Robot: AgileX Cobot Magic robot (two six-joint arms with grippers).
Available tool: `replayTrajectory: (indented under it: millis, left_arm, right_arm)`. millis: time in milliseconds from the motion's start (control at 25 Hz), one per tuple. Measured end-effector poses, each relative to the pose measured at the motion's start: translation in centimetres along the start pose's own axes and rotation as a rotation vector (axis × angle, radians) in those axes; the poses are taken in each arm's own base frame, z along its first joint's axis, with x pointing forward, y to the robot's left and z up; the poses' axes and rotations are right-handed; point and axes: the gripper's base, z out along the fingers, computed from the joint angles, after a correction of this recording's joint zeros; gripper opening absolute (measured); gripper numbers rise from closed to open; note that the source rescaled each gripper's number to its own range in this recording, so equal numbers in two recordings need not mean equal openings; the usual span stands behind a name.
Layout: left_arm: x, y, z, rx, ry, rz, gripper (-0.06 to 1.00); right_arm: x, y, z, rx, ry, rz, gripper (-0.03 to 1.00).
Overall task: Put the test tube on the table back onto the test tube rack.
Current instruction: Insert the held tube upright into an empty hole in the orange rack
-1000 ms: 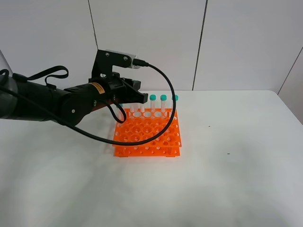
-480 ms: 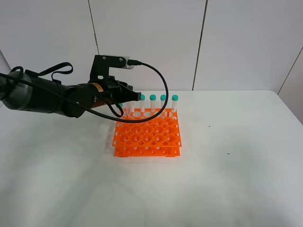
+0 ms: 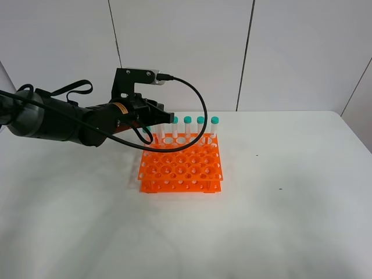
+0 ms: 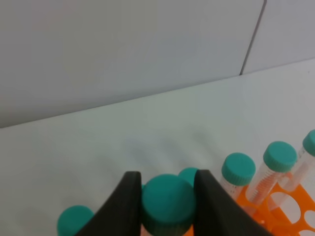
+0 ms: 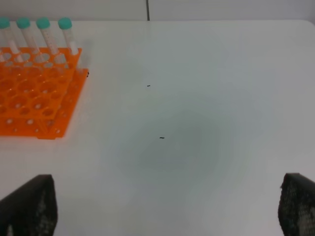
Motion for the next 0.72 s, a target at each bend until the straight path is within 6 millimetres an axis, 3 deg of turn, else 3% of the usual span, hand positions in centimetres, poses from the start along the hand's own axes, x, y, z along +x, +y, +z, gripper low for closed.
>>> replayTrajectory:
  millis: [360,720]
  left_arm:
    - [0.1,0.0,0.2,-0.001,-0.027,0.001,0.0]
    - [1.6,0.2,1.1,-0.007,0.009,-0.028,0.0]
  right_arm:
    - [0.0,0.0,0.0,-0.003,0.0,0.002,0.98]
    - [0.0,0.0,0.0,-0.003,0.0,0.002,0.98]
